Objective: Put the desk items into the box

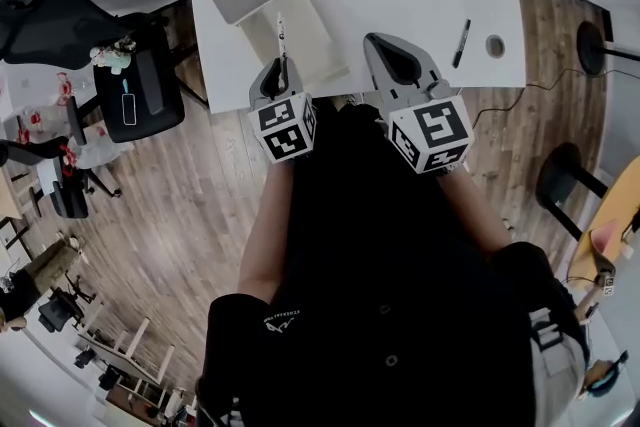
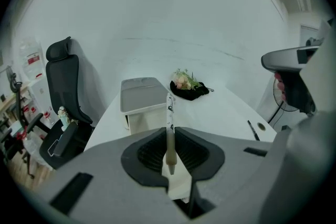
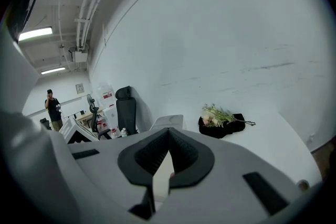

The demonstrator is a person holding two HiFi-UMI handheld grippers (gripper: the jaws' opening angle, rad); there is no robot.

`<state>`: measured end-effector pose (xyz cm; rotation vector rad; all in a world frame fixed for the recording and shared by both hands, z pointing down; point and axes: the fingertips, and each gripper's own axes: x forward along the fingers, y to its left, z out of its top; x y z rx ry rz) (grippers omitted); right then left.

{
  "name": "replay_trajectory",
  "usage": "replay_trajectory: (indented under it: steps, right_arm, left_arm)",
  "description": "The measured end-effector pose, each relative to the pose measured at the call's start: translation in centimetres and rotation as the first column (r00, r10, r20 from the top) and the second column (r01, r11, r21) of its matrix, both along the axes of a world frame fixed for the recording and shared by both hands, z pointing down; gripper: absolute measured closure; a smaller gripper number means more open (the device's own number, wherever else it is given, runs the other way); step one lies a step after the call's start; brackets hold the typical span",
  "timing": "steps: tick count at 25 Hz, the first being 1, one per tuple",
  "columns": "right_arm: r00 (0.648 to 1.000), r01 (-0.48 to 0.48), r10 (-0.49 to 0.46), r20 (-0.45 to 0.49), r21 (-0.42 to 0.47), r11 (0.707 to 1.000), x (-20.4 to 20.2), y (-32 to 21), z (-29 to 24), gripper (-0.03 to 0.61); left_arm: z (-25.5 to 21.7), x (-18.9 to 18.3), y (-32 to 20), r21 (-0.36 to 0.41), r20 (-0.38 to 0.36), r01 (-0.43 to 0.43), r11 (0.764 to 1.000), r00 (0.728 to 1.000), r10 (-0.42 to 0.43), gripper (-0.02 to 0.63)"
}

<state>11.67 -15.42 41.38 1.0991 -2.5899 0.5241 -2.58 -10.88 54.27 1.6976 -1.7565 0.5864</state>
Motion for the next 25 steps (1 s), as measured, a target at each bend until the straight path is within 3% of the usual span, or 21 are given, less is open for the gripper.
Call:
replay_trajectory:
  steps: [4,14,19,25]
  right_arm:
    - [1.0,-0.02,0.02,-0.019,-0.017,1.0,0.6,0.2,0.7,0.58]
    - [0.995,-0.065,0.062,-0.073,-0.037,0.997,1.0,-2.1,1.4,0.58]
    - [0.993,-0.074,0.068,-0.1,-0.057,0.996,0.5,-2.5,2.5,0.58]
    - [0.989,-0.096,0.086,-0.122,-0.077,0.992,0.6,-3.4,3.2,0.58]
  left_arm:
    - [1.8,-0.2,0.0,-0.054,0.012,0.008,0.999,1.0,-0.007,0.557]
    - [6.0,-0.6,-2.2,-0.156,-0.072,0.081,0.984,0.993,-0.093,0.557]
    - [8.0,-0.1,-3.3,-0.193,-0.105,0.071,0.979,0.99,-0.093,0.557]
    - [10.1,0.0,-3.8,-0.245,-0.09,0.059,0.968,0.992,-0.083,0.557]
